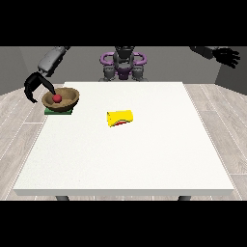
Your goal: Pick the cup and pour the ball into the bowl, then pick the bowl and place it on the pad
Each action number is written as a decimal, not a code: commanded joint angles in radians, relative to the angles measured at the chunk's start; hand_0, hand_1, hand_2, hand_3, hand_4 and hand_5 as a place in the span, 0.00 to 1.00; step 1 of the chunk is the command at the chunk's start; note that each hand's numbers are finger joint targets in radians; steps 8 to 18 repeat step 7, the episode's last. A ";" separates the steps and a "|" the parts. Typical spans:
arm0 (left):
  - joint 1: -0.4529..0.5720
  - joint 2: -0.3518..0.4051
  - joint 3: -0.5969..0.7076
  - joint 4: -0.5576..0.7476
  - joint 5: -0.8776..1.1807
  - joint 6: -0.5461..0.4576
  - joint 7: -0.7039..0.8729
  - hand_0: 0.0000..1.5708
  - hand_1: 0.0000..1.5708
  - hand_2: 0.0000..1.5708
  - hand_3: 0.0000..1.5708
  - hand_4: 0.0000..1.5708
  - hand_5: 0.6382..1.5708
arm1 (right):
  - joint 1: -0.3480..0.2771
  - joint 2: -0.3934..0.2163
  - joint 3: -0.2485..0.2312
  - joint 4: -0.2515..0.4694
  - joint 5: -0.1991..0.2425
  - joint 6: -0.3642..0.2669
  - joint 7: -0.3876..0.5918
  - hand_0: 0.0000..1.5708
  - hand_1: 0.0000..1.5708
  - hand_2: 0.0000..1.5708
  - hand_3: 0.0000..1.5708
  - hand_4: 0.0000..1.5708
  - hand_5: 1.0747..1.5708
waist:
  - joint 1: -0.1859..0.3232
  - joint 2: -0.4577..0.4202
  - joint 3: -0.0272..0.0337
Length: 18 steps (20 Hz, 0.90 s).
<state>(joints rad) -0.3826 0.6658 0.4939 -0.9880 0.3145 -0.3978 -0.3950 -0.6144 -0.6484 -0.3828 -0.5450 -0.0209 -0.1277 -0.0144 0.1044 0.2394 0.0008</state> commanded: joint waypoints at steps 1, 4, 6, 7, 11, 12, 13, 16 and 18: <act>-0.005 -0.061 -0.072 -0.119 -0.013 0.059 0.122 0.00 0.00 0.00 0.00 0.64 1.00 | 0.002 -0.029 0.019 0.046 0.020 0.035 0.034 0.00 0.00 0.00 0.00 0.00 0.58 | -0.002 -0.107 0.0011; 0.009 -0.186 -0.182 -0.195 -0.054 0.118 0.208 0.00 0.00 0.00 0.00 0.57 0.99 | -0.020 -0.018 0.047 0.042 0.039 0.031 0.109 0.00 0.00 0.00 0.00 0.00 0.57 | 0.013 -0.230 0.0007; 0.016 -0.205 -0.181 -0.121 -0.083 0.167 0.216 0.00 0.00 0.00 0.00 0.57 0.99 | -0.072 0.029 0.086 -0.027 0.025 0.118 0.154 0.00 0.00 0.00 0.00 0.26 0.62 | -0.053 -0.324 -0.0015; 0.046 -0.182 -0.172 -0.081 -0.086 0.151 0.233 0.00 0.00 0.00 0.00 0.57 0.99 | -0.068 0.067 0.082 -0.062 0.007 0.116 0.128 0.00 0.00 0.00 0.00 0.30 0.72 | -0.092 -0.391 -0.0025; 0.046 -0.182 -0.172 -0.081 -0.086 0.151 0.233 0.00 0.00 0.00 0.00 0.57 0.99 | -0.068 0.067 0.082 -0.062 0.007 0.116 0.128 0.00 0.00 0.00 0.00 0.30 0.72 | -0.092 -0.391 -0.0025; 0.046 -0.182 -0.172 -0.081 -0.086 0.151 0.233 0.00 0.00 0.00 0.00 0.57 0.99 | -0.068 0.067 0.082 -0.062 0.007 0.116 0.128 0.00 0.00 0.00 0.00 0.30 0.72 | -0.092 -0.391 -0.0025; 0.046 -0.182 -0.172 -0.081 -0.086 0.151 0.233 0.00 0.00 0.00 0.00 0.57 0.99 | -0.068 0.067 0.082 -0.062 0.007 0.116 0.128 0.00 0.00 0.00 0.00 0.30 0.72 | -0.092 -0.391 -0.0025; 0.046 -0.182 -0.172 -0.081 -0.086 0.151 0.233 0.00 0.00 0.00 0.00 0.57 0.99 | -0.068 0.067 0.082 -0.062 0.007 0.116 0.128 0.00 0.00 0.00 0.00 0.30 0.72 | -0.092 -0.391 -0.0025; 0.046 -0.182 -0.172 -0.081 -0.086 0.151 0.233 0.00 0.00 0.00 0.00 0.57 0.99 | -0.068 0.067 0.082 -0.062 0.007 0.116 0.128 0.00 0.00 0.00 0.00 0.30 0.72 | -0.092 -0.391 -0.0025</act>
